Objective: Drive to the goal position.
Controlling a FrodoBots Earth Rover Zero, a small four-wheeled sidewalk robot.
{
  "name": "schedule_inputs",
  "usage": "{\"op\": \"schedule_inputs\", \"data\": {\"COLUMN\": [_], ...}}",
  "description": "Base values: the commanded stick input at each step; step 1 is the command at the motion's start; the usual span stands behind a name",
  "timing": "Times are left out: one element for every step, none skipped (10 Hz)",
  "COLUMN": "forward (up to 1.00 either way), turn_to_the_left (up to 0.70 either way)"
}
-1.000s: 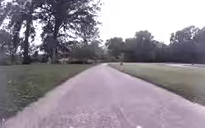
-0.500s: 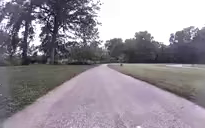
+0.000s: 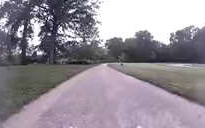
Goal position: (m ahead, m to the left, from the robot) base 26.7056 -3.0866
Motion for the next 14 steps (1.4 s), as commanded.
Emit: {"op": "schedule_inputs", "data": {"forward": [0.7,0.7,0.7,0.7,0.7,0.7,0.7,0.7,0.7,0.7,0.7,0.7,0.7,0.7], "turn_to_the_left": [0.0,0.0,0.0,0.0,-0.08,-0.14,-0.14,-0.14,-0.07,0.0,0.0,0.0,0.0,0.0]}}
